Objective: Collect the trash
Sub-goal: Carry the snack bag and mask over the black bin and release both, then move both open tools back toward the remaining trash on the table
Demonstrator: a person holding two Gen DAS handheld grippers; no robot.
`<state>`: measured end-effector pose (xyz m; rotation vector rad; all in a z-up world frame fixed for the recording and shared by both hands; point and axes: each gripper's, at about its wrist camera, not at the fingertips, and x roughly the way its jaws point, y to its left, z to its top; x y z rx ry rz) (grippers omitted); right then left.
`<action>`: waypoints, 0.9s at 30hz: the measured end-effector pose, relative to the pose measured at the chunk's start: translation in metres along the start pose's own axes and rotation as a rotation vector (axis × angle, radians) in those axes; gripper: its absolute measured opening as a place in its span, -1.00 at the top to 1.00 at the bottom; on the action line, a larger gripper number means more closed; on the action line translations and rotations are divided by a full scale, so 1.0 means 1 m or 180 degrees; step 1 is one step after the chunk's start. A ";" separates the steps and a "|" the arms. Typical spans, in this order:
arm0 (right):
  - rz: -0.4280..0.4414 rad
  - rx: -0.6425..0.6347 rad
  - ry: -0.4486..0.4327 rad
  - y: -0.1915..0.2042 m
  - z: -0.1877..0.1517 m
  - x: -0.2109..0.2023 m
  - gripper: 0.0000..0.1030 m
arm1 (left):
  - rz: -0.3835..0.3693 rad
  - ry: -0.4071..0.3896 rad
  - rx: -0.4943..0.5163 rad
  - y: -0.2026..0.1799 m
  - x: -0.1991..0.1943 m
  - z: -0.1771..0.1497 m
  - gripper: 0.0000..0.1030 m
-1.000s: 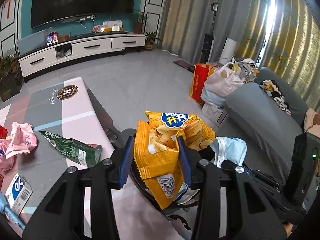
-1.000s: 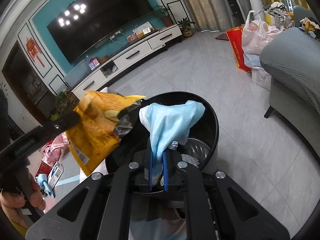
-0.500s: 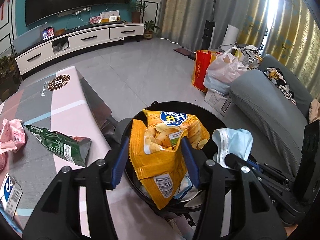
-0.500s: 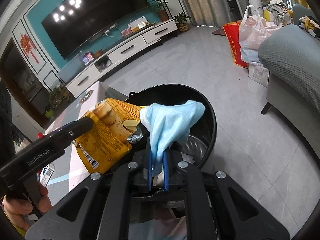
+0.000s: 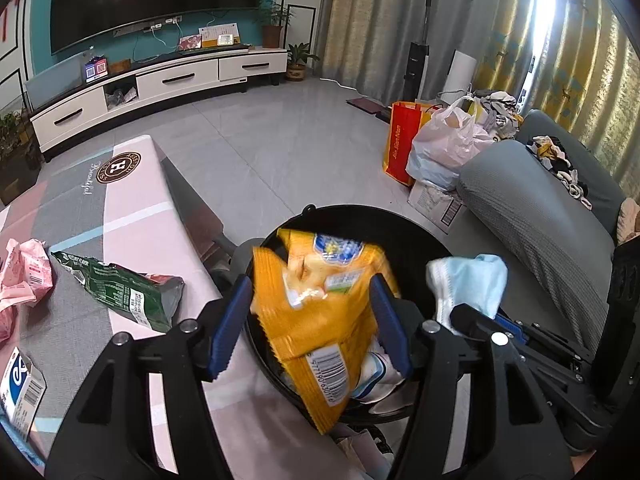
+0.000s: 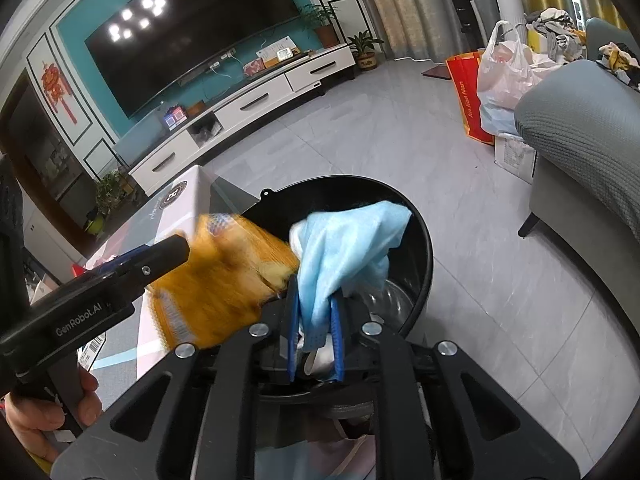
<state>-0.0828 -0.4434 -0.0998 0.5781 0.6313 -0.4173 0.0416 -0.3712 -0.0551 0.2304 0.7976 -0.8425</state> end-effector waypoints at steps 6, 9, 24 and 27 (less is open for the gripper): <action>-0.0006 -0.0011 -0.0024 0.000 0.002 -0.003 0.39 | -0.0004 -0.0037 -0.0014 0.000 -0.008 0.001 -0.28; 0.0017 -0.0005 -0.0029 0.000 0.003 -0.005 0.22 | 0.0005 -0.0063 -0.0034 0.003 -0.017 -0.001 -0.33; 0.0160 0.0014 0.0048 0.010 -0.008 -0.034 -0.28 | 0.0299 0.0026 -0.0322 0.050 -0.086 -0.053 -0.70; 0.0195 -0.0066 0.0097 0.020 -0.013 -0.037 -0.29 | 0.0355 0.0073 -0.0423 0.065 -0.103 -0.072 -0.71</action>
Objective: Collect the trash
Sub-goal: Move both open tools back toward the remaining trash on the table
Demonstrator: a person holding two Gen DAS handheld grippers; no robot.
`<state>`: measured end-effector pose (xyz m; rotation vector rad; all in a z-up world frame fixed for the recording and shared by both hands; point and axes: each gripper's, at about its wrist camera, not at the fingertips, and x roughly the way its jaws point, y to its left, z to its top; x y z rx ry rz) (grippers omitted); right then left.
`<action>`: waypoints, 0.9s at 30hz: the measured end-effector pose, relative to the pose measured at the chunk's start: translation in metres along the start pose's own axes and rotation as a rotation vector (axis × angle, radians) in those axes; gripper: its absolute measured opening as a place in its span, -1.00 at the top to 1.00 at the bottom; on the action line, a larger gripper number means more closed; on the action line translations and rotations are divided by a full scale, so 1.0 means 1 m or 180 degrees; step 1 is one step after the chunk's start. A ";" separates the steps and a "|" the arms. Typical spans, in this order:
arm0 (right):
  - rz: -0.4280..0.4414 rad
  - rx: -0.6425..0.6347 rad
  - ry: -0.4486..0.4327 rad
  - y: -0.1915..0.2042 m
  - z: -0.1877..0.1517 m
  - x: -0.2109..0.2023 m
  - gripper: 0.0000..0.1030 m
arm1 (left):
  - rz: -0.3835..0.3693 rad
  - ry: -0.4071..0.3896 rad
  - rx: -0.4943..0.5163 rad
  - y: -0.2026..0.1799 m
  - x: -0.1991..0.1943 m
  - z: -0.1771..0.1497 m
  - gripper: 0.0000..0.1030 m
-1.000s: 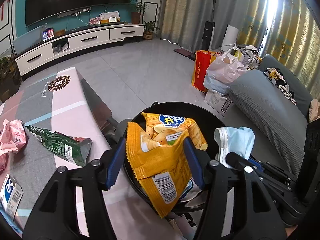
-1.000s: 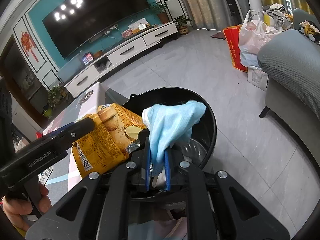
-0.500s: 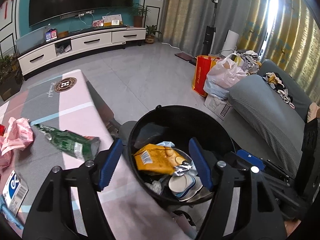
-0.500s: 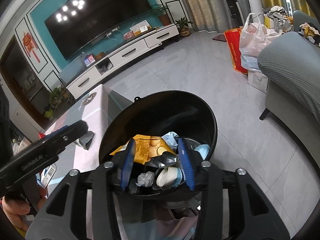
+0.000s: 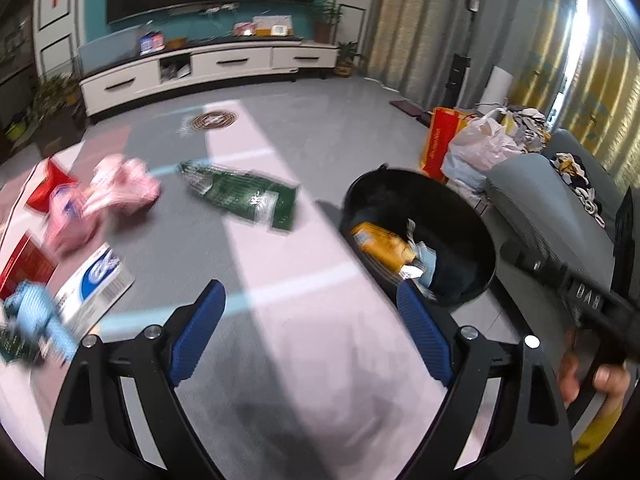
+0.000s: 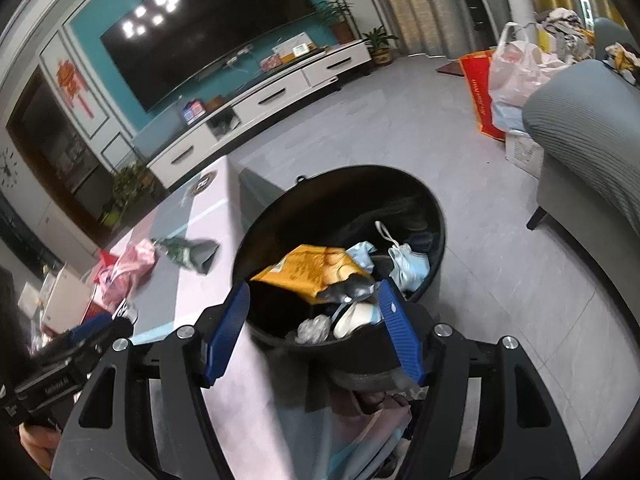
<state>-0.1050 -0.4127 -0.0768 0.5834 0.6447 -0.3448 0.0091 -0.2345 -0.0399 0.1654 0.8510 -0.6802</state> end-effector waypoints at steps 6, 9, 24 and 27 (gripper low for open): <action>0.0106 -0.0307 0.0110 0.035 -0.011 -0.007 -0.30 | 0.0255 -0.0029 -0.0302 0.052 -0.041 -0.035 -0.71; 0.0158 -0.0436 0.0157 0.051 -0.017 -0.009 -0.30 | 0.0384 -0.0090 -0.0486 0.080 -0.064 -0.051 -0.71; 0.0263 -0.1018 0.0445 0.121 -0.045 0.011 -0.30 | 0.0899 -0.0237 -0.1505 0.194 -0.126 -0.122 -0.71; 0.0291 -0.1113 0.0507 0.135 -0.051 0.018 -0.30 | 0.0929 -0.0202 -0.1613 0.208 -0.127 -0.133 -0.71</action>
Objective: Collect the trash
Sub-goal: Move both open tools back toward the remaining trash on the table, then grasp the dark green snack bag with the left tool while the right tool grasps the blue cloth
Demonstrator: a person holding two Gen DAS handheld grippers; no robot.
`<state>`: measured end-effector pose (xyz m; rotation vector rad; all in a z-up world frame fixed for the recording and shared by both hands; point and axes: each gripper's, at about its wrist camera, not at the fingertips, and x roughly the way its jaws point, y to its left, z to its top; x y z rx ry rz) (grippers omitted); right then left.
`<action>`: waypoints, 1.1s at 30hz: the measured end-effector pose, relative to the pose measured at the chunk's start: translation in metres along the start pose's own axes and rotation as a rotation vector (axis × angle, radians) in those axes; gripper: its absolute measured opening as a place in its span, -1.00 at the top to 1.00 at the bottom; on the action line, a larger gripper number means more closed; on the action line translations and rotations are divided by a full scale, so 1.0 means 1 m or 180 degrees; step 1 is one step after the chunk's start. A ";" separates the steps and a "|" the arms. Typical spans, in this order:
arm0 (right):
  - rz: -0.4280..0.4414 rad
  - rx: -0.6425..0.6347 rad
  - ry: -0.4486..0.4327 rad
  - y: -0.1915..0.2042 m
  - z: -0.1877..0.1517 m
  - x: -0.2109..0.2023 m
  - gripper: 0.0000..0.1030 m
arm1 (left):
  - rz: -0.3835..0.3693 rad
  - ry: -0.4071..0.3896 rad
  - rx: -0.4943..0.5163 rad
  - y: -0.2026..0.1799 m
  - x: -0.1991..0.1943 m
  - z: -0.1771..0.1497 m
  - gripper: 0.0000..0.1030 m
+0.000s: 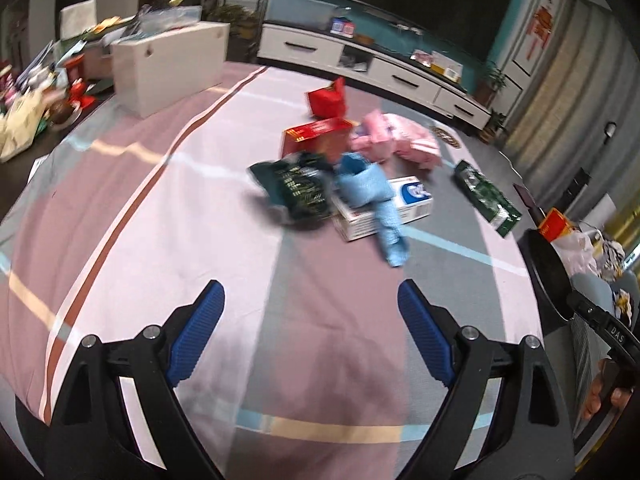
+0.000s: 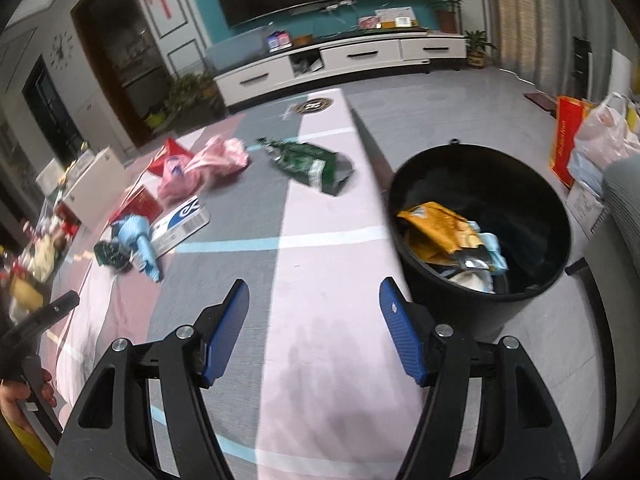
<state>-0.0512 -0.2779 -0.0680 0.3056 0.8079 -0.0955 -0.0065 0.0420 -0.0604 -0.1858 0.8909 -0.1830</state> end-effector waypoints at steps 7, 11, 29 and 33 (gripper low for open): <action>0.0017 -0.0167 0.0102 0.025 0.003 0.017 -0.30 | -0.0038 -0.0012 -0.0222 0.024 0.008 -0.001 -0.71; 0.0075 -0.0264 0.0142 0.036 0.004 0.026 -0.30 | -0.0112 -0.0036 -0.0318 0.032 0.016 0.004 -0.71; 0.0903 -0.1072 0.0127 0.162 0.029 0.093 -0.29 | -0.0299 -0.0144 -0.0394 0.030 0.068 0.055 -0.61; 0.0955 -0.1275 0.0102 0.189 0.036 0.114 -0.20 | -0.0387 -0.0120 -0.0417 0.031 0.081 0.062 -0.45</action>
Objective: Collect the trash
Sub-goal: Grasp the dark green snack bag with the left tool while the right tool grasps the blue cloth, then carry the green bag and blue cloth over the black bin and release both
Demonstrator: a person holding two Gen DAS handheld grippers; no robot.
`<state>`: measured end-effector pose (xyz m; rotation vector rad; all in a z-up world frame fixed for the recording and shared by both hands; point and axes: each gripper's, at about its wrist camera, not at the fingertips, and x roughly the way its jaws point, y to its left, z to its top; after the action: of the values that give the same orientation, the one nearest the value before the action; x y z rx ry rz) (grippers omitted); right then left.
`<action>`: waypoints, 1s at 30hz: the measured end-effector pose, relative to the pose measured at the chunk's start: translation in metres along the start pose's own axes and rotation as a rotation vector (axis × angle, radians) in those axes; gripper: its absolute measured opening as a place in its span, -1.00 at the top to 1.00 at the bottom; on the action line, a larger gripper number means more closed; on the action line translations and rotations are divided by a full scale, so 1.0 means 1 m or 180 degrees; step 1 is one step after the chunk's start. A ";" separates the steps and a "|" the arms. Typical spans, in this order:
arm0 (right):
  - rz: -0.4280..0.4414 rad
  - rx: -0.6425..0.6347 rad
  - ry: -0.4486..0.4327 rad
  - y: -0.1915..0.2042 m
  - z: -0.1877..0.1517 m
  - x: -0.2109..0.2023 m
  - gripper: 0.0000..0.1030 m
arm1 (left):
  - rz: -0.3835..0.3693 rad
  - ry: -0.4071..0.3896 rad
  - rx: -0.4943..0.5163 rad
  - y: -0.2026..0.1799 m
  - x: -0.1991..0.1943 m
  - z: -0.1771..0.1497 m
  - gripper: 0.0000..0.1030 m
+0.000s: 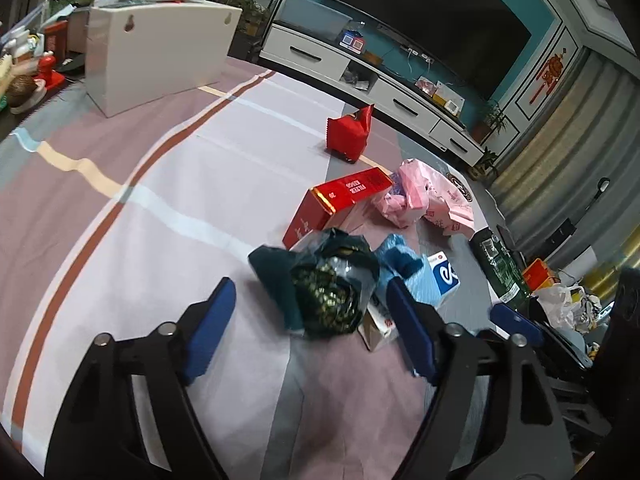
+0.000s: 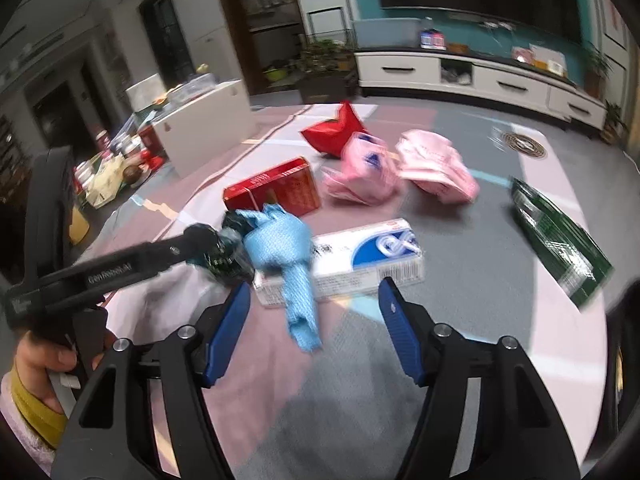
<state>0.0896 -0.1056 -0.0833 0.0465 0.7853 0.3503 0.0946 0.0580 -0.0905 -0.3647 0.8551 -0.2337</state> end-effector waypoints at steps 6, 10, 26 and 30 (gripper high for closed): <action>0.0110 -0.0118 0.0049 0.006 0.014 0.027 -0.04 | -0.0108 0.0052 -0.0020 0.002 0.015 0.006 -0.13; 0.0208 -0.0123 0.0110 0.008 0.017 0.040 0.16 | -0.0152 0.0057 0.0004 0.003 0.017 0.006 -0.02; 0.0264 0.0086 -0.0057 0.007 0.008 0.008 0.70 | -0.0187 -0.0072 0.0239 -0.015 -0.020 -0.005 0.35; 0.0313 0.0225 -0.0147 0.001 0.004 -0.014 0.70 | -0.0105 -0.0127 0.0344 -0.025 -0.038 -0.008 0.35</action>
<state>0.0828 -0.1087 -0.0703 0.1593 0.7510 0.4131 0.0626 0.0467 -0.0587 -0.2817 0.7941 -0.3010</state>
